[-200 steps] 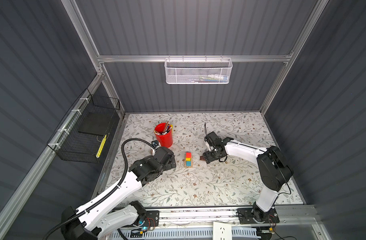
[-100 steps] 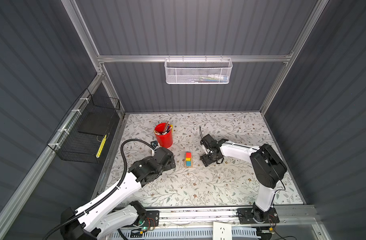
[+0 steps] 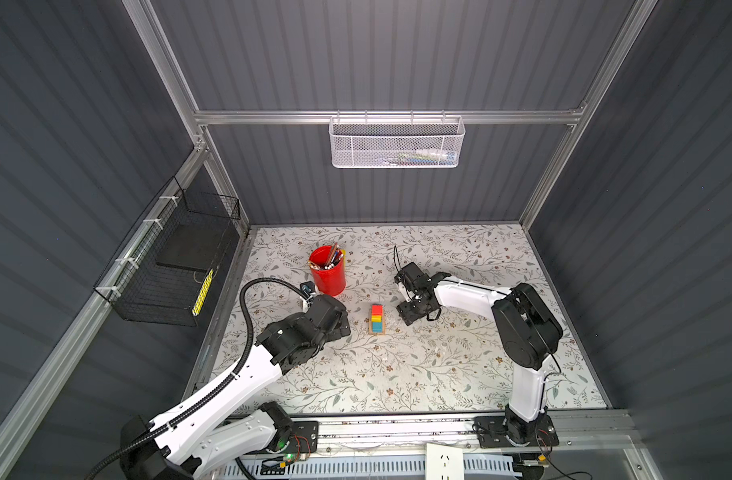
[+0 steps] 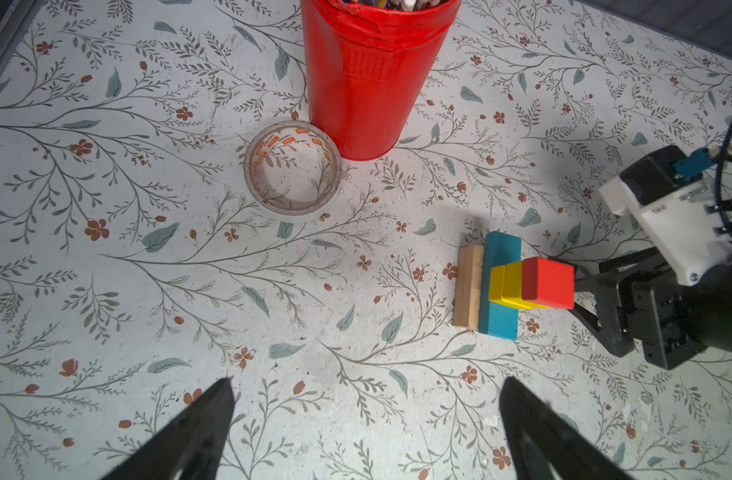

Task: Build the wood block tower
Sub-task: 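Lower the right gripper onto the dark brown cube and close on it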

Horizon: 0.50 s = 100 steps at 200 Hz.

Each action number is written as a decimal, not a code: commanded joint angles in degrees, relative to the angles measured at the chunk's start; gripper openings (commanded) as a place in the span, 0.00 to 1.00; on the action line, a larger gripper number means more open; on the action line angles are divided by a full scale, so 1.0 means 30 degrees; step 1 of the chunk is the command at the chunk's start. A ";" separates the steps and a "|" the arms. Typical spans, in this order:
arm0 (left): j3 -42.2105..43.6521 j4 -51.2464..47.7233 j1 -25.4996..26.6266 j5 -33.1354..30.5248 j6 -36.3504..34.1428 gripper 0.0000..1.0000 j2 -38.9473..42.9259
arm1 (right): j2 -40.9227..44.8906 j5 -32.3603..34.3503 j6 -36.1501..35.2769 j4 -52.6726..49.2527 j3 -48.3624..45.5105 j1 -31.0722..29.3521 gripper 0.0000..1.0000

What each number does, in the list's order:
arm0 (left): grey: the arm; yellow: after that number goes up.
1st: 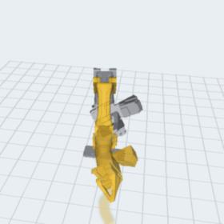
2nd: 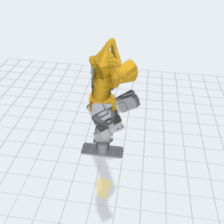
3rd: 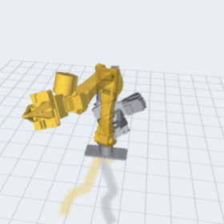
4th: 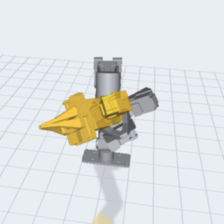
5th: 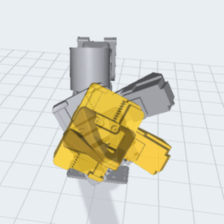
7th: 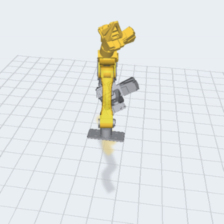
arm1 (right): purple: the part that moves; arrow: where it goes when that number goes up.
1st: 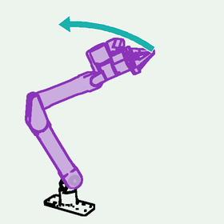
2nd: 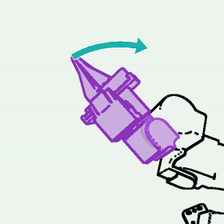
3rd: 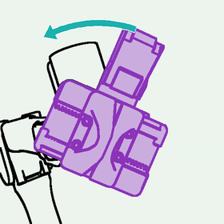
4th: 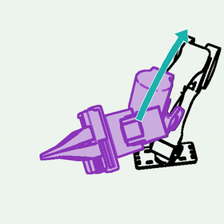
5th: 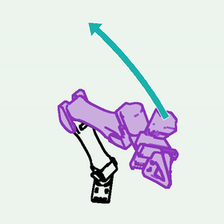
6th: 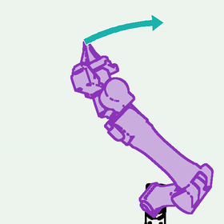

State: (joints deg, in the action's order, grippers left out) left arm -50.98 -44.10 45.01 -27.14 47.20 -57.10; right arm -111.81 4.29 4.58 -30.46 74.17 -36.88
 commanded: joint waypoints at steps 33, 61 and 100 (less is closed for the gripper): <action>-0.0116 -0.0565 -0.0006 -0.0401 0.0256 1.00 0.0068 | -0.0846 -0.0324 -0.0676 -0.0314 0.1175 0.0136 0.59; -0.0110 -0.0480 -0.0005 -0.0404 0.0243 1.00 0.0042 | -0.0986 -0.0724 -0.0990 -0.0272 0.1288 0.0153 0.51; -0.0218 -0.0565 -0.0005 -0.0403 0.0174 1.00 -0.0127 | -0.1328 -0.0972 -0.1233 -0.0336 0.1407 0.0194 0.46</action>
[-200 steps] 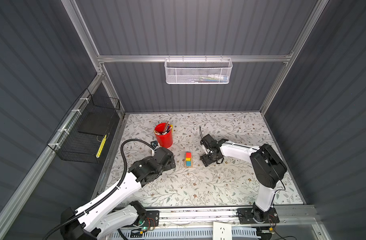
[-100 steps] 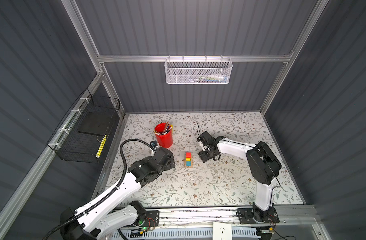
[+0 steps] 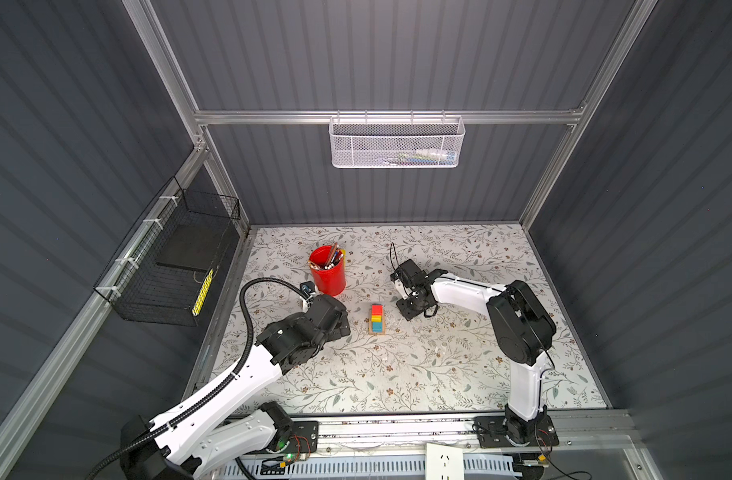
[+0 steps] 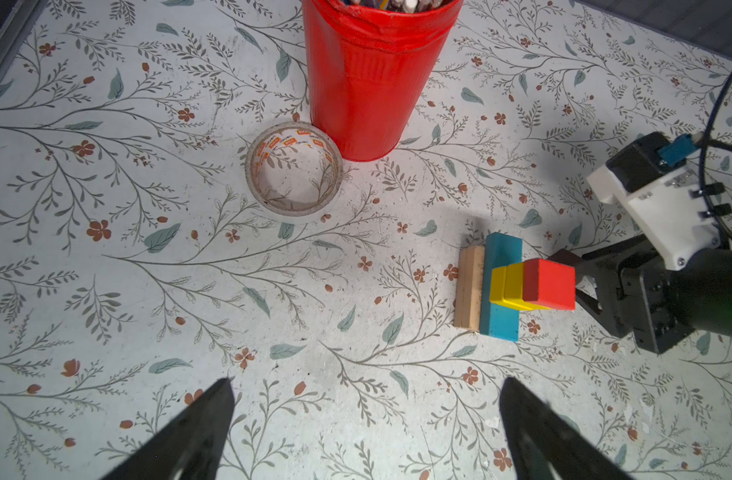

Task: Build the wood block tower
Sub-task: 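Lower the right gripper onto the dark brown cube and close on it, then lift the brown cube and carry it over the stack with the right gripper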

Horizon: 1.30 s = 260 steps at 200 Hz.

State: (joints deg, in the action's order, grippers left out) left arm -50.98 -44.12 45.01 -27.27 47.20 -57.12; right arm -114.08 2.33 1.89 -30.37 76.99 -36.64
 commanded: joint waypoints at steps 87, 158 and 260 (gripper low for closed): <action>-0.0232 -0.0587 0.0010 -0.0408 0.0159 1.00 0.0090 | -0.0448 -0.0301 -0.0777 -0.0182 0.0236 0.0147 0.30; -0.0716 -0.0530 -0.0005 -0.0265 -0.0001 1.00 -0.0353 | 0.1809 -0.0246 -0.0784 0.0338 -0.0698 0.0251 0.21; -0.1193 -0.1529 -0.0005 0.0018 -0.0439 1.00 -0.0211 | 0.5650 -0.0681 -0.1134 -0.1139 -0.0445 0.0205 0.16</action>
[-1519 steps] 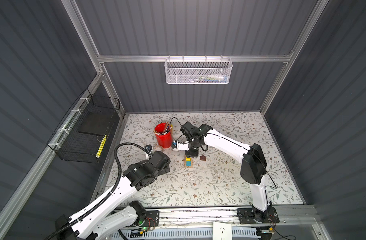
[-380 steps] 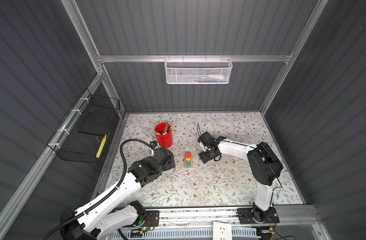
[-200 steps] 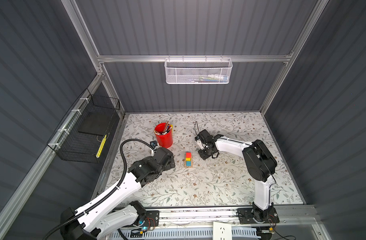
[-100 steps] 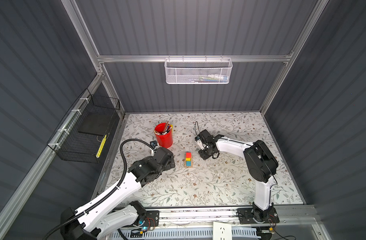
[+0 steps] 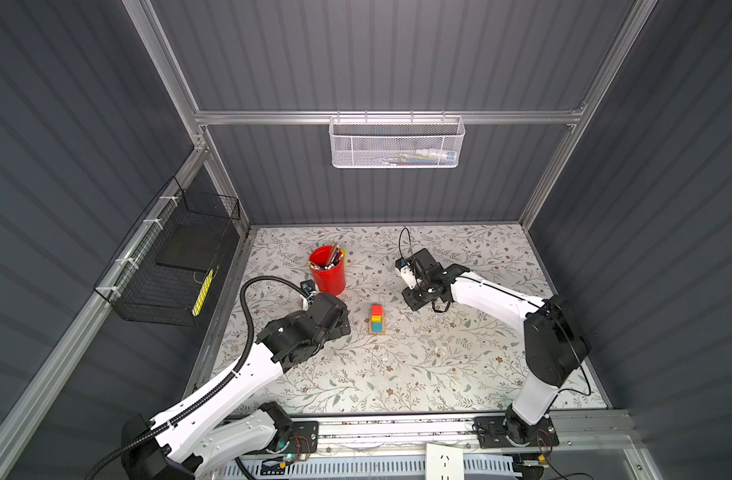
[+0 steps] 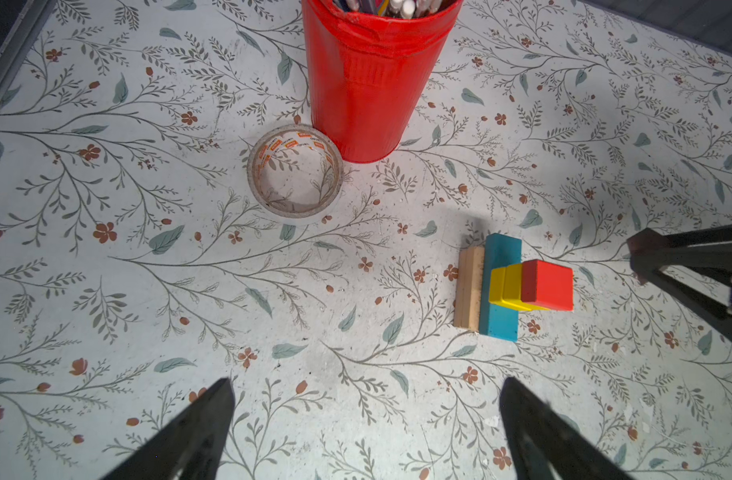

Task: Build the wood block tower
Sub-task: 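Lift the brown cube and carry it over the stack with the right gripper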

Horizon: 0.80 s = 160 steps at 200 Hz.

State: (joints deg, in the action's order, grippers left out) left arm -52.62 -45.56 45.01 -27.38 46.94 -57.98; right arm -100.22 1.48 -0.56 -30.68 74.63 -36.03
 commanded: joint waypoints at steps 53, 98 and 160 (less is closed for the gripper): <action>-0.0274 -0.2103 -0.0005 0.0000 -0.0187 1.00 0.0957 | 0.2253 -0.2014 -0.2886 -0.2809 0.1754 -0.0924 0.17; 0.0118 -0.2665 -0.0005 -0.0250 0.0222 1.00 0.1950 | 0.1308 -0.2135 -0.5907 -0.4168 0.3721 -0.2707 0.16; 0.0311 -0.3387 -0.0005 -0.0901 0.0804 1.00 0.2440 | -0.1992 -0.2979 -0.8257 -0.6826 0.7776 -0.3720 0.18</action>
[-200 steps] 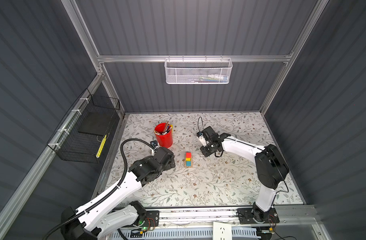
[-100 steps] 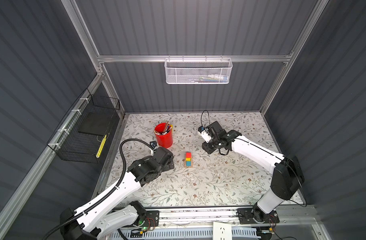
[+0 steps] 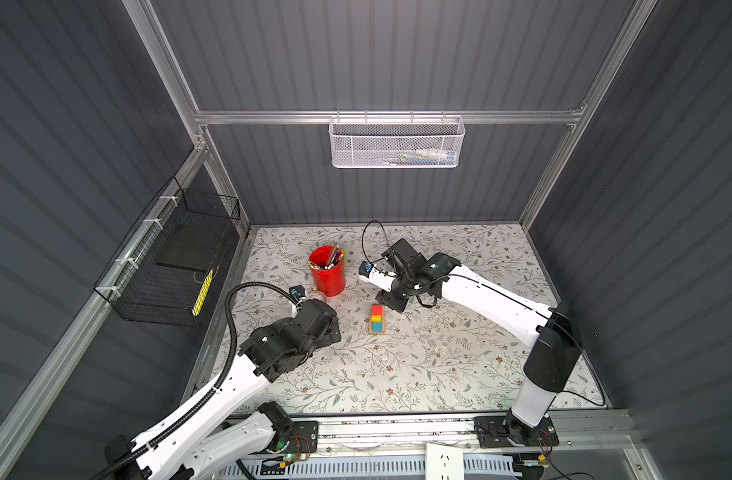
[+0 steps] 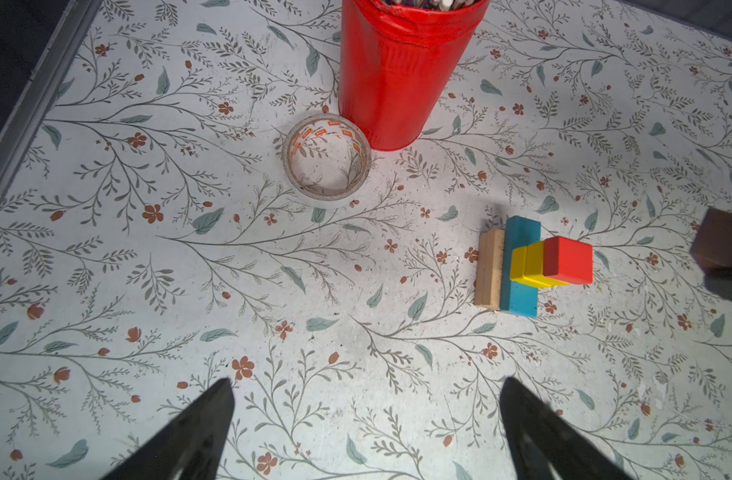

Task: Build the wood block tower
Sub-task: 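Lift the brown cube and carry it over the stack with the right gripper, then lower the brown cube onto the red cube with the right gripper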

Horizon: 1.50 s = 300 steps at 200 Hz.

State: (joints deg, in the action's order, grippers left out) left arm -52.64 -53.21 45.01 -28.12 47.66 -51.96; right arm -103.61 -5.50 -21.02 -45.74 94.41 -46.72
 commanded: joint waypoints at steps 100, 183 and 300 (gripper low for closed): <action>0.0464 -0.1190 -0.0005 -0.1155 0.0930 1.00 0.0926 | -0.4261 -0.1132 -0.4308 -0.4616 0.5000 -0.0306 0.24; 0.0321 -0.0969 -0.0005 -0.1109 0.0871 1.00 0.0498 | -0.5166 -0.0746 -0.4586 -0.4793 0.5300 -0.0335 0.24; 0.0522 -0.1022 -0.0005 -0.1202 0.0986 1.00 0.0788 | -0.5800 -0.0028 -0.4933 -0.4823 0.5357 -0.0364 0.25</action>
State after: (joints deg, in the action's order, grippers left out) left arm -51.66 -55.33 45.01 -30.50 49.82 -50.37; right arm -120.40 -6.61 -35.03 -58.63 109.40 -47.46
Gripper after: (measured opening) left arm 0.997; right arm 0.324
